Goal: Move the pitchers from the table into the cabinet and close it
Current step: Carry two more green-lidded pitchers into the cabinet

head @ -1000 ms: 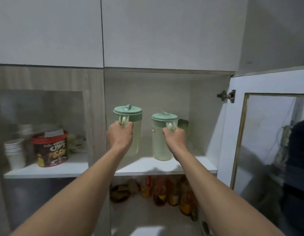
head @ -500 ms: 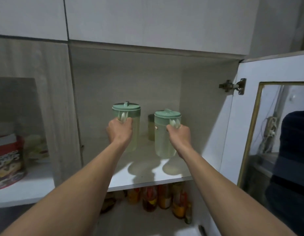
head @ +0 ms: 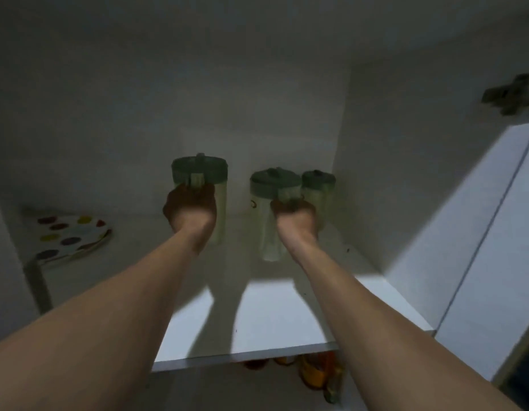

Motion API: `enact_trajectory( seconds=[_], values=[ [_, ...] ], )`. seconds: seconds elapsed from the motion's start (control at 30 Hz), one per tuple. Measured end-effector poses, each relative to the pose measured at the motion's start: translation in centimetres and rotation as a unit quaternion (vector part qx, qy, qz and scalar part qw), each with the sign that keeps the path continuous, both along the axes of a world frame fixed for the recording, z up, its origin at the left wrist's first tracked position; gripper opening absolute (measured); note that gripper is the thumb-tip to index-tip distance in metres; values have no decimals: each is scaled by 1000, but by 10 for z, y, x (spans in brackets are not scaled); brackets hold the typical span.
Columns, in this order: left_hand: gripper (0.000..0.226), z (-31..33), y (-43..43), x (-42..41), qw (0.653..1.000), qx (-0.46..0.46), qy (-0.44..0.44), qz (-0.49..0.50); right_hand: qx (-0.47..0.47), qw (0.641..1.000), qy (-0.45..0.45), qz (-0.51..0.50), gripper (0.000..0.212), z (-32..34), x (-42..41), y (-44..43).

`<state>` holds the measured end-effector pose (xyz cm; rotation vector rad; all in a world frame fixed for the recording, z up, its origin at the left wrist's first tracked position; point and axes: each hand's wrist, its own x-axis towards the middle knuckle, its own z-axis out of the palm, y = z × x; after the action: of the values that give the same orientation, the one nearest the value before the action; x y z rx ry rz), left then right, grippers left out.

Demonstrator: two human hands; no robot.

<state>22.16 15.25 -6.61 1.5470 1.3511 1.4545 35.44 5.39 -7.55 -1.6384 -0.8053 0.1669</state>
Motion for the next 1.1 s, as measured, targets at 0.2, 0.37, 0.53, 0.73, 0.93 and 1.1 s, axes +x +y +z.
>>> enact_trajectory(
  seconds=[0.2, 0.37, 0.53, 0.73, 0.93, 1.1],
  values=[
    [33, -26, 66, 33, 999, 3, -14, 41, -13, 999, 1, 42, 41, -31, 29, 74],
    [24, -40, 107, 53, 999, -11, -16, 37, -6, 998, 30, 58, 39, -45, 47, 124],
    [26, -51, 136, 68, 998, -29, -44, 38, -6, 997, 33, 70, 38, -53, 59, 160],
    [28, -61, 160, 79, 997, -45, -48, 36, -10, 995, 49, 90, 36, -55, 69, 192],
    [23, -64, 172, 86, 999, -37, -31, 25, -4, 993, 62, 98, 32, -58, 74, 214],
    [25, -64, 179, 86, 998, -52, 10, 14, -21, 992, 65, 105, 22, -58, 78, 223]
  ],
)
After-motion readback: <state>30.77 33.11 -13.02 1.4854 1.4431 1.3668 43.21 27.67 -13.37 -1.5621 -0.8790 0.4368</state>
